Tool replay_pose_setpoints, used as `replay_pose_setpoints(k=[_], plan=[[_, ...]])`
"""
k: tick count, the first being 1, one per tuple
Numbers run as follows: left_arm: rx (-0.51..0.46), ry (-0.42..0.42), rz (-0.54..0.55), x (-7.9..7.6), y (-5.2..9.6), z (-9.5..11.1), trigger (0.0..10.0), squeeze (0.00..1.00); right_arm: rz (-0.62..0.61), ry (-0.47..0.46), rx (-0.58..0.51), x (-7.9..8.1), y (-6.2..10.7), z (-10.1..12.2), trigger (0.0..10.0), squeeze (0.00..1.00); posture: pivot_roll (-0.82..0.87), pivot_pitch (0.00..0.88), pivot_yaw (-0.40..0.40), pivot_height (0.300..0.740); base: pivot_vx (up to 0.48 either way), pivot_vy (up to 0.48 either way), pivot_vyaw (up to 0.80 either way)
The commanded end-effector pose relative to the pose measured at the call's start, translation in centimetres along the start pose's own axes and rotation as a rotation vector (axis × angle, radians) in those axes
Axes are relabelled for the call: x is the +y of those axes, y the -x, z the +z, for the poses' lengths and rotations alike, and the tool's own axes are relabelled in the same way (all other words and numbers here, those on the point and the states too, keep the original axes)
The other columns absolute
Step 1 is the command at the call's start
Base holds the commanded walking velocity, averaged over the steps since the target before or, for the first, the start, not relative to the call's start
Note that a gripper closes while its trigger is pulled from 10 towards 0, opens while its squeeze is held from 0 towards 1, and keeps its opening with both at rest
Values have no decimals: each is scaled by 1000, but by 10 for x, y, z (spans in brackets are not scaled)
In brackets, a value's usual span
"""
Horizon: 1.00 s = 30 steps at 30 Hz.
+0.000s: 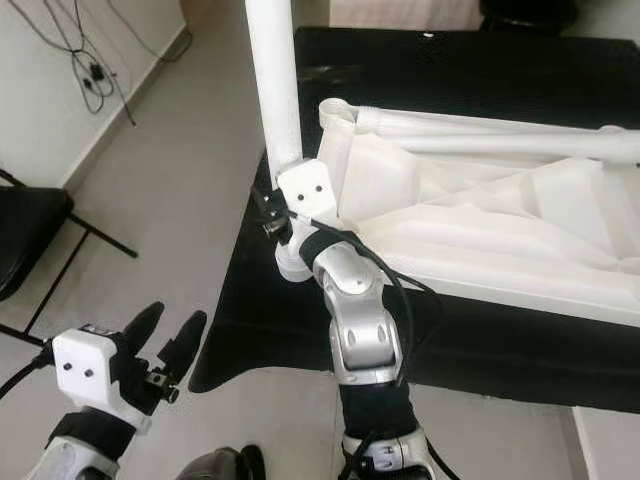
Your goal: Building children table
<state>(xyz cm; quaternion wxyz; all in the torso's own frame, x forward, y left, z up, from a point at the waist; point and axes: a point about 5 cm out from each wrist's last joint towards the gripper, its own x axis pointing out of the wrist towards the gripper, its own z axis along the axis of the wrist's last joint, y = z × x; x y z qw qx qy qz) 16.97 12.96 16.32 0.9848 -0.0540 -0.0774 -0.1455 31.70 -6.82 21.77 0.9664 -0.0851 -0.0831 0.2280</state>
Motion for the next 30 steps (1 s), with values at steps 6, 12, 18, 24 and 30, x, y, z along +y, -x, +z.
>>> replay_pose_setpoints(k=[6,12,18,24,30], plan=[[15,-5,30,5,1,-5,10000,0,37,-42,148,27,-7,-24,4549,0,76,193,-1,740,0,0,0],[14,-5,28,5,1,-5,10000,0,138,-84,88,35,-14,-9,10000,0,77,194,-1,740,0,0,0],[13,-2,22,4,1,-4,10000,0,355,-70,-29,25,-29,14,10000,1000,103,205,-5,740,0,0,0],[9,-1,23,0,2,-3,10000,0,670,61,-64,11,-37,25,10000,0,117,215,-17,740,0,0,0],[8,3,21,-4,5,-1,10000,0,873,114,-7,-1,-47,21,10000,0,136,230,-20,740,0,0,0]])
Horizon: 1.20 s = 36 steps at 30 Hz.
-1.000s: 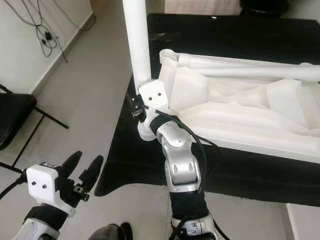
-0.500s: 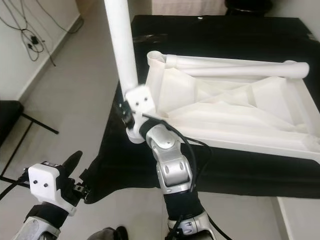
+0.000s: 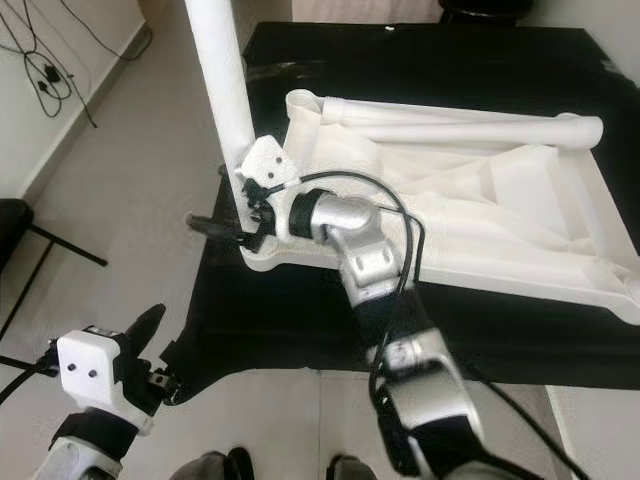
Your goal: Building children table
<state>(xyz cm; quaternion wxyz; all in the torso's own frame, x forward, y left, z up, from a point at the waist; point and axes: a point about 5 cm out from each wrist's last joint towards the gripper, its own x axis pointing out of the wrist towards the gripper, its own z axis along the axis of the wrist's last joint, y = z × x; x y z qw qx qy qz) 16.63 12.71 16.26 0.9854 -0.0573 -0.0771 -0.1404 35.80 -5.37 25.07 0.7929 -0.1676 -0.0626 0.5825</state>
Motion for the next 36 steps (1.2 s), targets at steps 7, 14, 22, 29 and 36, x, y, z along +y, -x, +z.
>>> replay_pose_setpoints(k=[7,14,22,29,36], plan=[[15,-1,11,-3,6,1,10000,0,121,-48,26,-8,-10,-8,0,0,137,244,-17,740,0,0,0],[23,3,9,-3,7,0,10000,0,157,-91,13,-11,-6,-15,0,0,119,240,-11,740,0,0,0],[24,6,8,-3,7,-1,10000,0,60,-102,-24,-15,3,-19,0,0,107,233,-15,740,0,0,0],[22,6,9,-1,7,-2,10000,0,-667,-334,70,17,11,-64,0,0,86,227,-21,740,0,0,0],[21,3,1,4,0,-6,10000,0,-722,-254,102,72,-6,-62,0,0,74,190,-3,740,0,0,0]])
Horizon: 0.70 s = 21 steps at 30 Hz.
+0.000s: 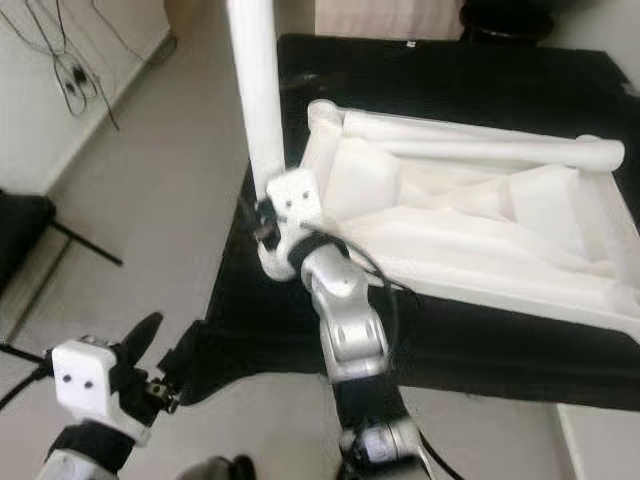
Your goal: Building children table
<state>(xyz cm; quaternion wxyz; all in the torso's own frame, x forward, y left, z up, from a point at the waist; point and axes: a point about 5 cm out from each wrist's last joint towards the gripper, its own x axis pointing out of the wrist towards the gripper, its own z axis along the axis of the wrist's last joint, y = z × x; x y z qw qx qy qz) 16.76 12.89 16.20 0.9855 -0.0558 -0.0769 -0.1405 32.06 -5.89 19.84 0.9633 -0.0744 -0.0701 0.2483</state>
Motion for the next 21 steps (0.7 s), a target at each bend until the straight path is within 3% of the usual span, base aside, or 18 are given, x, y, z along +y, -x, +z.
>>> replay_pose_setpoints(k=[1,3,4,6,7,8,9,10,11,16,20,21], plan=[[20,6,2,2,0,-5,10000,0,30,-54,118,24,1,-27,0,0,74,190,-3,740,0,0,0],[20,7,1,2,0,-6,10000,0,47,-53,119,24,-3,-27,0,0,76,189,-7,740,0,0,0],[18,5,5,2,-1,-6,10000,0,67,-55,113,24,-8,-25,2745,0,77,189,-7,740,0,0,0],[18,5,5,2,-1,-6,10000,0,67,-55,113,24,-8,-25,2745,0,77,189,-7,740,0,0,0],[16,4,11,3,-1,-5,10000,0,111,-78,109,25,-13,-23,10000,0,77,189,-6,740,0,0,0],[14,3,15,3,-1,-5,10000,0,202,-117,83,29,-19,-19,10000,0,78,193,-6,740,0,0,0],[14,3,15,3,-1,-5,10000,0,202,-117,83,29,-19,-19,10000,0,78,193,-6,740,0,0,0],[13,4,15,2,0,-4,10000,0,354,-191,32,33,-25,-7,10000,1000,81,195,-5,740,0,0,0],[13,4,15,2,0,-4,10000,0,354,-191,32,33,-25,-7,10000,1000,81,195,-5,740,0,0,0],[14,8,8,0,0,-3,10000,0,576,-206,-53,25,-36,18,10000,1000,86,206,-6,740,0,0,0],[14,8,8,0,1,-3,10000,0,622,-195,-55,24,-35,22,10000,1000,86,206,-6,740,0,0,0],[14,8,8,-1,1,-3,10000,0,717,-136,-58,22,-35,26,10000,627,93,211,-7,740,0,0,0]])
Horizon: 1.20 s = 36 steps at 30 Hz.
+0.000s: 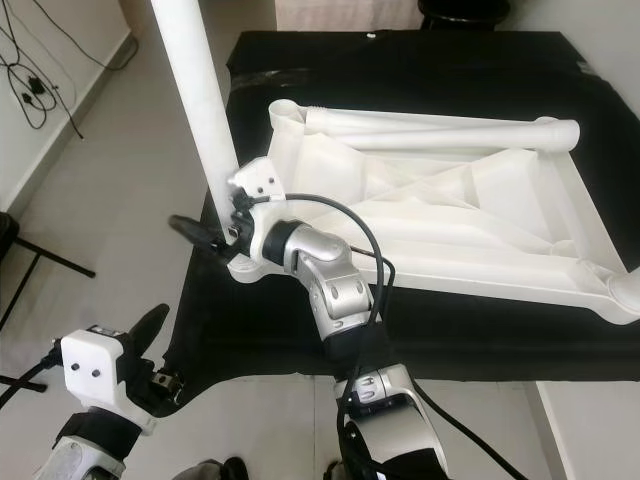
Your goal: Building children table
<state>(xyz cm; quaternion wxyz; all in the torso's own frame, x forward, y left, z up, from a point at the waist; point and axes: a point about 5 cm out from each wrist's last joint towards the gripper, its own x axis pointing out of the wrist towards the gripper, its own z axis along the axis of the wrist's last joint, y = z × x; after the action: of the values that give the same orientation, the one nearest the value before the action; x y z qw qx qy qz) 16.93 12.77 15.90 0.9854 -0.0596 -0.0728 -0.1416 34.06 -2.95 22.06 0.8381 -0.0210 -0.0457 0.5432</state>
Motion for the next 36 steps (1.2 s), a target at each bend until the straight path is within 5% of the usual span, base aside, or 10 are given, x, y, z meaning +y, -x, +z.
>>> replay_pose_setpoints(k=[1,3,6,10,11,19,24,30,32,36], plan=[[7,-1,9,-1,3,1,10000,0,174,51,21,6,-6,6,10000,0,99,217,-9,740,0,0,0],[7,-1,9,-1,3,1,10000,0,174,51,21,6,-6,6,10000,0,99,217,-9,740,0,0,0],[7,-2,10,-3,6,3,10000,0,357,110,82,-5,-6,14,10000,0,111,231,-13,740,0,0,0],[7,-3,11,-3,7,3,10000,0,364,107,82,-8,-8,18,10000,0,111,231,-13,740,0,0,0],[9,-3,11,-3,7,3,10000,0,393,88,73,-9,-11,21,0,0,114,238,-12,740,0,0,0],[11,-3,13,-4,8,3,10000,0,445,59,56,-11,-15,26,0,0,117,240,-11,740,0,0,0],[10,-3,13,-4,7,3,10000,0,366,67,44,-17,-9,23,0,0,123,242,-6,740,0,0,0],[11,-3,12,-3,7,3,10000,0,6,-11,100,-18,11,-9,0,0,125,233,-19,740,0,0,0],[10,-6,13,-1,7,3,10000,0,-507,-17,196,10,34,-39,0,0,120,240,-6,740,0,0,0],[12,-8,11,0,6,2,10000,0,-650,-25,212,30,39,-43,0,0,105,216,5,740,0,0,0]])
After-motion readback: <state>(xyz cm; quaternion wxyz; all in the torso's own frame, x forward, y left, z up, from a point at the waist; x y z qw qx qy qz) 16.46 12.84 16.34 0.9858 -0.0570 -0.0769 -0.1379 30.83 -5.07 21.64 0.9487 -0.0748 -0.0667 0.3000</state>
